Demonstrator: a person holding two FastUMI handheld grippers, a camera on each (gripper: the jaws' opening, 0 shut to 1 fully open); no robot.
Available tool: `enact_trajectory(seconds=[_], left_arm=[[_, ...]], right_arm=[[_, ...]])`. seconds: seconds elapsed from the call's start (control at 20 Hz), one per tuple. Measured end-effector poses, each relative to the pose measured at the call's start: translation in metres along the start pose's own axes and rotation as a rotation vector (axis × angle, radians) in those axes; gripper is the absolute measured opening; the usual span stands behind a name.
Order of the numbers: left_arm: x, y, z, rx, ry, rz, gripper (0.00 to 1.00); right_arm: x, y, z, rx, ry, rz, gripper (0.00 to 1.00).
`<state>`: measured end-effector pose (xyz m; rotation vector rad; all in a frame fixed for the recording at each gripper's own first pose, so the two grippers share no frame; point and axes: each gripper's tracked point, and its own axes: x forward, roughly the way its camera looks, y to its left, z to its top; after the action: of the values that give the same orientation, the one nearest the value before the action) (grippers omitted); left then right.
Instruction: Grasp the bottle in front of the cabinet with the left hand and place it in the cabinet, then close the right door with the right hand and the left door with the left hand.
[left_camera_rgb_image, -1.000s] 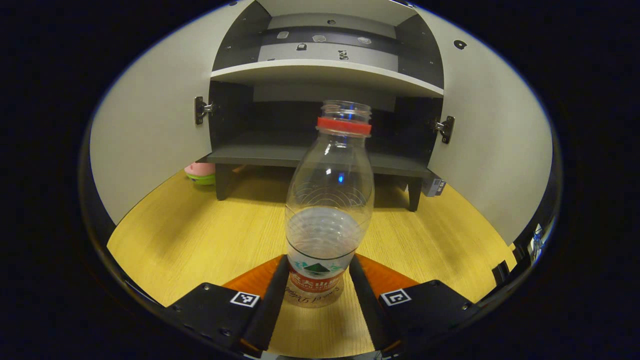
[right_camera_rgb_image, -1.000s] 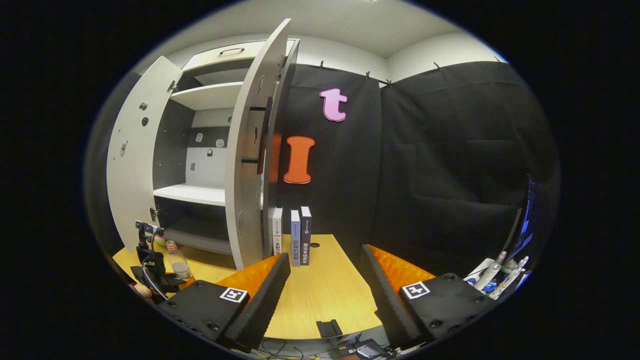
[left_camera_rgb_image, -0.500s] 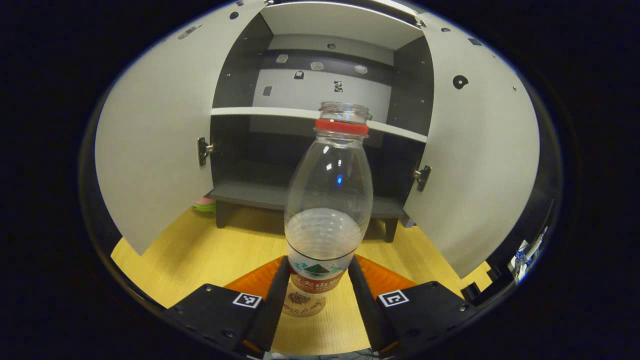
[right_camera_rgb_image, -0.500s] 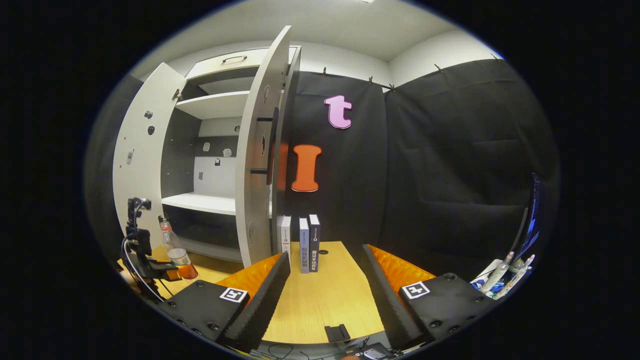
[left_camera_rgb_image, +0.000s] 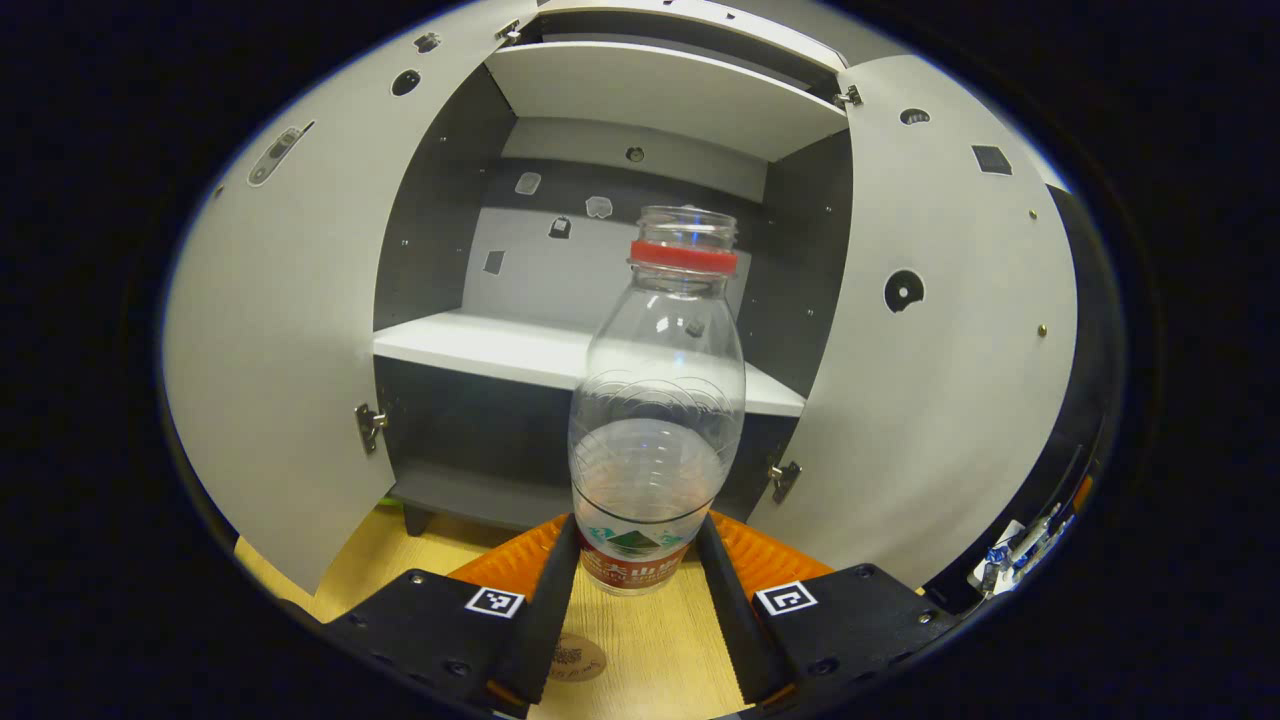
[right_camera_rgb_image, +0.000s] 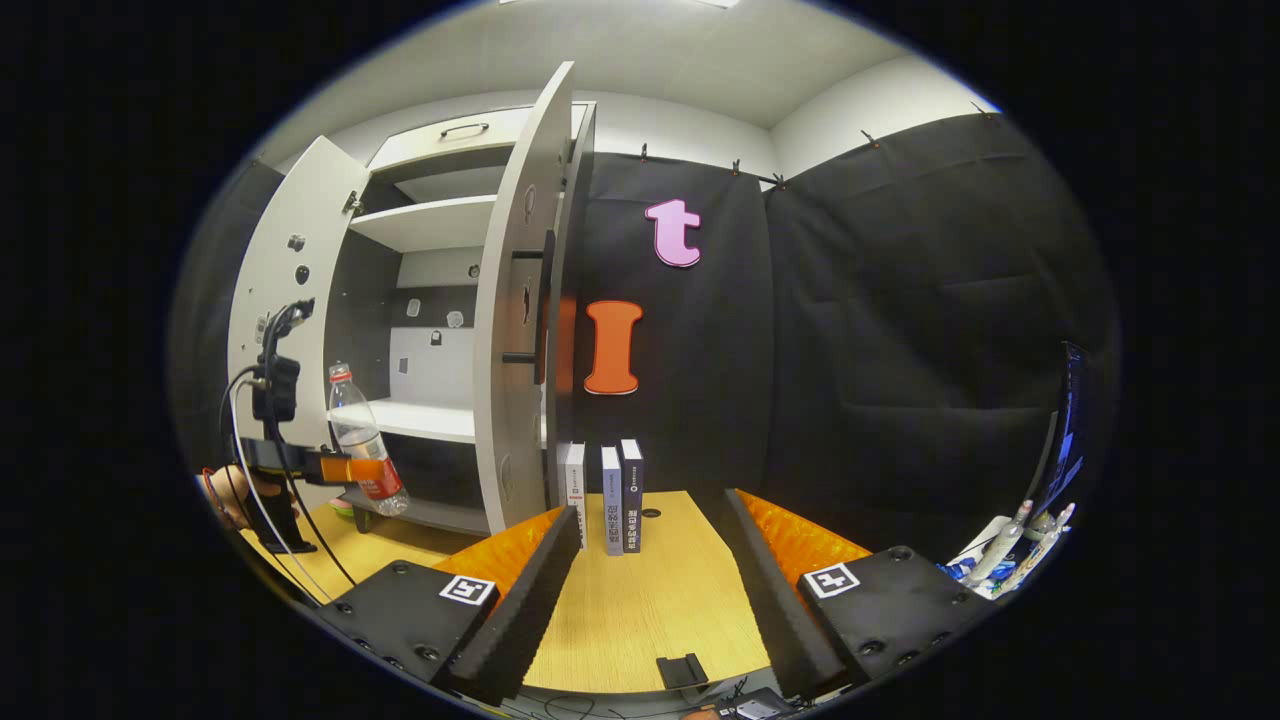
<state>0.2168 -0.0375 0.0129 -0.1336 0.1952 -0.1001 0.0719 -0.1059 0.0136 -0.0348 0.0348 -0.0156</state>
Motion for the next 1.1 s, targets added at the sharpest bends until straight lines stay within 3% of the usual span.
enact_trajectory(seconds=[0.45, 0.5, 1.1], left_arm=[[0.055, -0.024, 0.090, 0.044, -0.066, -0.051, 0.70], [0.062, -0.028, 0.099, 0.046, -0.073, -0.062, 0.70], [0.146, -0.047, 0.113, 0.096, 0.014, -0.124, 0.70]], right_arm=[[0.008, -0.020, -0.005, 0.047, 0.006, -0.072, 1.00], [0.009, -0.023, -0.005, 0.049, 0.004, -0.084, 0.96], [0.039, -0.032, -0.015, 0.073, 0.028, -0.176, 0.96]])
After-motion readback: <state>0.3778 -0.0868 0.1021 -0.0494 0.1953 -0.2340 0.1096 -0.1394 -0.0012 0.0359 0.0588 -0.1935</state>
